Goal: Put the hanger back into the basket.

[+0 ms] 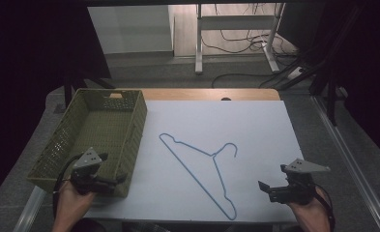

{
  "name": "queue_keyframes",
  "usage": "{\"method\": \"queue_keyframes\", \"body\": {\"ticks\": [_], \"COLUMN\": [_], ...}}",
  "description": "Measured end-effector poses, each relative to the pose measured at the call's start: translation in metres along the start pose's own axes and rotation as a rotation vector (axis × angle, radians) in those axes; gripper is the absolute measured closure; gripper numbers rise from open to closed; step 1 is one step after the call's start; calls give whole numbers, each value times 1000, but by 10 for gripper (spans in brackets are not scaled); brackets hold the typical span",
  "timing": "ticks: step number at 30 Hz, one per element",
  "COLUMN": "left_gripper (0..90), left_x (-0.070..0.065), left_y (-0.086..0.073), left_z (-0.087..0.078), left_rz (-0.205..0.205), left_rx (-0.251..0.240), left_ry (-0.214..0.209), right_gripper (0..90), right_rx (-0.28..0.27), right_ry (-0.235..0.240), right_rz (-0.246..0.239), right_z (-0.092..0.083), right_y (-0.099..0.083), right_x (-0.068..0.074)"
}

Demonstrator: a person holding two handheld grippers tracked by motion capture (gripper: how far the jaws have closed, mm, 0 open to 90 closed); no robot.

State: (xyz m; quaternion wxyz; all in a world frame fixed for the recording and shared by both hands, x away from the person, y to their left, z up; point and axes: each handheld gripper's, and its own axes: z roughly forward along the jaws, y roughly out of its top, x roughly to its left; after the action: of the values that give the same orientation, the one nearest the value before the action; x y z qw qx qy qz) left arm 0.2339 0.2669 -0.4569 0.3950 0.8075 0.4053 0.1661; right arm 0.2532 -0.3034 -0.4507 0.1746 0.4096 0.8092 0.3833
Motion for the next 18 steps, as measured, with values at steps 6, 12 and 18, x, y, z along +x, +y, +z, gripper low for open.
{"method": "queue_keyframes", "body": {"ticks": [6, 12, 18], "left_gripper": [5, 6, 6], "left_x": [1, 0, 3], "left_y": [-1, -1, -1], "left_z": [0, 4, 4], "left_rz": [6, 14, -16], "left_rx": [-29, -4, -7], "left_ry": [-12, -6, -18], "right_gripper": [1, 1, 0], "right_rx": [7, 14, 24], "right_ry": [4, 8, 16], "right_rz": [-16, -7, -4], "right_z": [2, 4, 6], "right_y": [0, 0, 0], "right_x": [2, 3, 4]}}
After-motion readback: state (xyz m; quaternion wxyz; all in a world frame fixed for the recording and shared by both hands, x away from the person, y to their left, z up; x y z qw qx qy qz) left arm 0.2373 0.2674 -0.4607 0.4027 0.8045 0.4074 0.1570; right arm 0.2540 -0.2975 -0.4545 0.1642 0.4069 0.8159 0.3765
